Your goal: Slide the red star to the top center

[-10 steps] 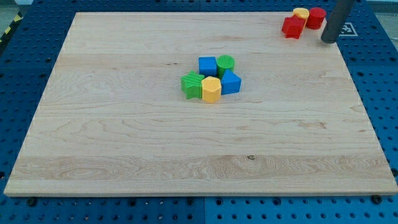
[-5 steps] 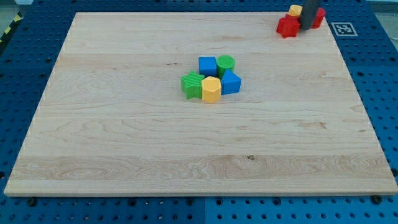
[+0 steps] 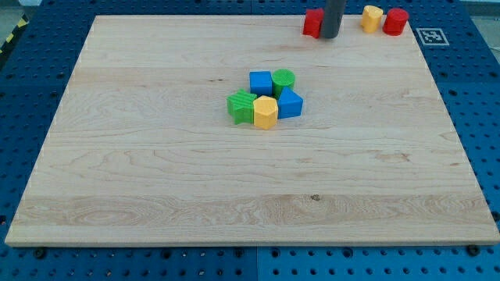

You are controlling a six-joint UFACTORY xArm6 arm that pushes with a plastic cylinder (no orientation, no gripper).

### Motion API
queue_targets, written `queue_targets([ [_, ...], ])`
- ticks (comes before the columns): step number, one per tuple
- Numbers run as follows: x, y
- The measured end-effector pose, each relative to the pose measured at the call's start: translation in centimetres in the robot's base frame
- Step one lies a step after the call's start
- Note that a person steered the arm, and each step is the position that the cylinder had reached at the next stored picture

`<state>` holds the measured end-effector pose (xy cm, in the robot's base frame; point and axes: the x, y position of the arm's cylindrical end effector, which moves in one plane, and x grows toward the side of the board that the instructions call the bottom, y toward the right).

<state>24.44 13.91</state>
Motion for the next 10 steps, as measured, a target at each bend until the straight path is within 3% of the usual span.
queue_targets([
  [7,-4.8,1.3],
  [10,-3.1,-4.6],
])
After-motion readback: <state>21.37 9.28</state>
